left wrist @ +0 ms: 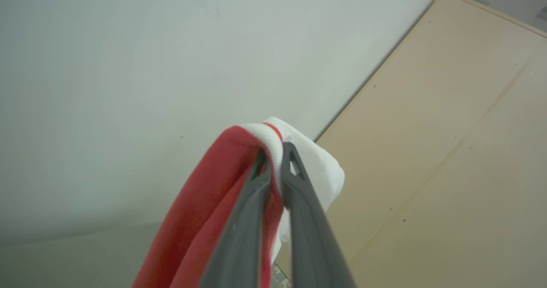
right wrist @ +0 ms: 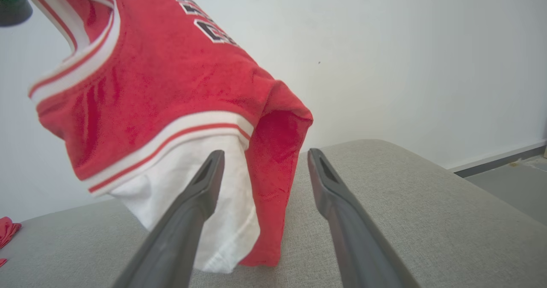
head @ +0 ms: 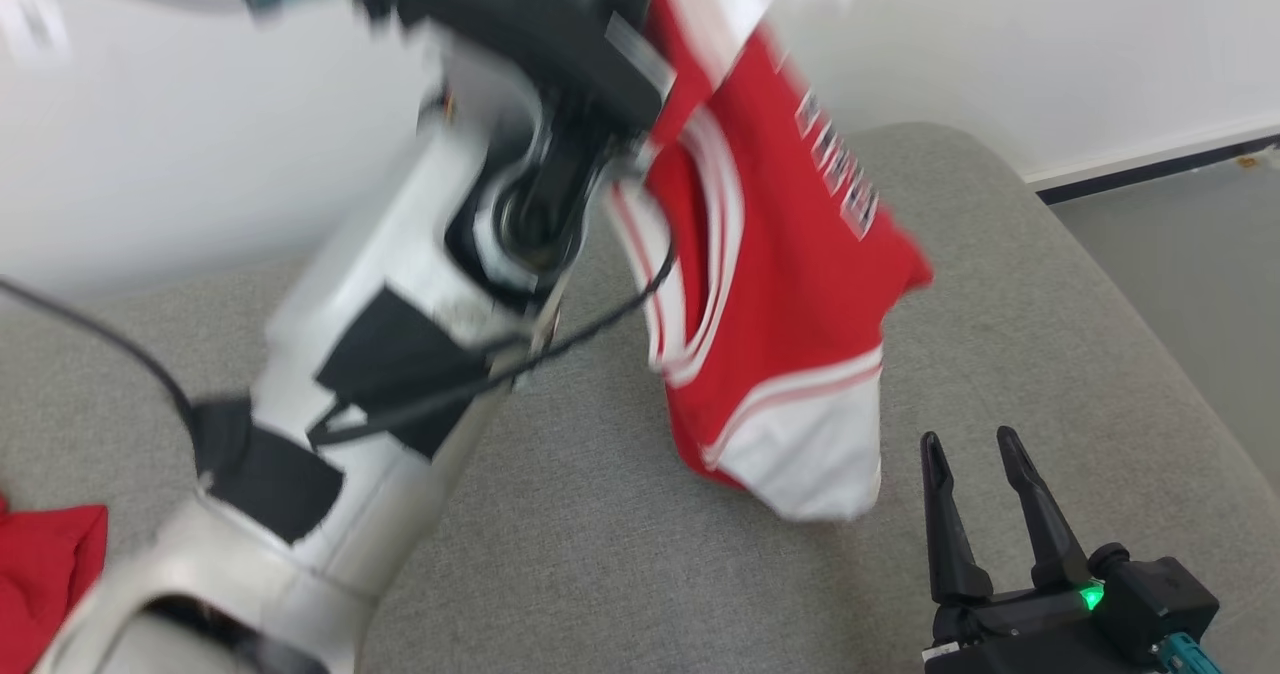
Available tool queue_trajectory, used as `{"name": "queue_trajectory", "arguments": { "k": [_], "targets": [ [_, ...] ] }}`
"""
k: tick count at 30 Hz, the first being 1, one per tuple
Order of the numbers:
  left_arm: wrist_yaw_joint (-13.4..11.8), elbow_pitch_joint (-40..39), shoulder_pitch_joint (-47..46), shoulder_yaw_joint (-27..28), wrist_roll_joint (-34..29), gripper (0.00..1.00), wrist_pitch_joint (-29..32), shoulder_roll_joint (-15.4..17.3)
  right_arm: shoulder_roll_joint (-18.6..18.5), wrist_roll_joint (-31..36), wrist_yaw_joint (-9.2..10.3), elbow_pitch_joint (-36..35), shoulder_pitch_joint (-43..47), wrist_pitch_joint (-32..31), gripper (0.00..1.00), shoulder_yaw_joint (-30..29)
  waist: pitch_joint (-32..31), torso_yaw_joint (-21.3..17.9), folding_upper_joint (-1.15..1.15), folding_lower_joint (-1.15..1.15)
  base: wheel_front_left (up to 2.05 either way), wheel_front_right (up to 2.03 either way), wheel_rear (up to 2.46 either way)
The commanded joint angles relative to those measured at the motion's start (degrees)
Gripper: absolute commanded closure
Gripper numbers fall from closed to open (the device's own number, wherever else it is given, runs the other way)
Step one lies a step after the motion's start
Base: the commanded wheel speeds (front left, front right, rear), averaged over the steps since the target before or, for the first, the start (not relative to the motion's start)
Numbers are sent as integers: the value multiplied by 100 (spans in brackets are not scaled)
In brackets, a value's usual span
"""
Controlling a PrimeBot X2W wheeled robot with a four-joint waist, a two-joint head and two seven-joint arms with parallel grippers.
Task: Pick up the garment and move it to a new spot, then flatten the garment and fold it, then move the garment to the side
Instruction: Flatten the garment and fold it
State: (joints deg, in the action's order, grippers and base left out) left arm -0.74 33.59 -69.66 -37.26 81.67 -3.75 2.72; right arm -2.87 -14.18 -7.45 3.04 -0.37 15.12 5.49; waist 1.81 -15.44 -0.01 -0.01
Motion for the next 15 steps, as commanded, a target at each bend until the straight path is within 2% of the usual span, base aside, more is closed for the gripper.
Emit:
{"name": "queue_trajectory", "arguments": {
  "k": [1, 3, 5, 7, 8, 10, 11, 12, 13, 14, 15],
  "targets": [
    [-78, 314, 519, -6, 133, 100, 35, 64, -3, -55, -8, -37, 36, 4, 0, -63, 65, 70, 1, 1, 0, 0, 0],
    [-55, 570, 978, -55, 161, 100, 52, 239, -2, -43, -8, -44, 52, 4, 0, -77, 116, 121, 1, 1, 0, 0, 0],
    [94, 739, 1337, -195, -72, 100, -110, 498, -3, -14, -8, -51, 53, 4, 0, -97, 187, 170, 1, 1, 0, 0, 0],
    [301, 871, 1590, -380, -452, 100, -441, 809, -3, 16, -8, -47, 31, 3, 0, -121, 258, 220, 1, 1, 0, 0, 0],
    [424, 923, 1626, -610, -838, 100, -634, 1033, -4, 24, -8, -50, 8, 4, 0, -132, 300, 248, 1, 1, 0, 0, 0],
    [531, 1092, 1705, -765, -1167, 100, -883, 1318, -3, 59, -8, -51, -43, 4, 0, -131, 367, 304, 1, 1, 0, 0, 0],
    [585, 1131, 1576, -931, -1613, 100, -993, 1517, -4, 76, -8, -58, -68, 4, 0, -134, 403, 337, 1, 1, 0, 0, 0],
    [612, 1203, 1551, -847, -1548, 100, -1065, 1558, -3, 91, -8, -60, -92, 3, 0, -113, 421, 362, 1, 1, 0, 0, 0],
    [639, 1265, 1531, -721, -1554, 65, -1106, 1587, 1, 124, -8, -67, -100, 4, 0, -114, 435, 397, 1, 1, 0, 0, 0],
    [670, 1340, 1496, -700, -1738, 0, -1127, 1654, -3, 131, -8, -65, -97, 3, 0, -106, 444, 420, 1, 1, 0, 0, 0],
    [685, 1410, 1493, -698, -1813, 0, -1135, 1672, -5, 150, -8, -62, -98, 4, 0, -96, 452, 448, 1, 1, 0, 0, 0]
  ]
}}
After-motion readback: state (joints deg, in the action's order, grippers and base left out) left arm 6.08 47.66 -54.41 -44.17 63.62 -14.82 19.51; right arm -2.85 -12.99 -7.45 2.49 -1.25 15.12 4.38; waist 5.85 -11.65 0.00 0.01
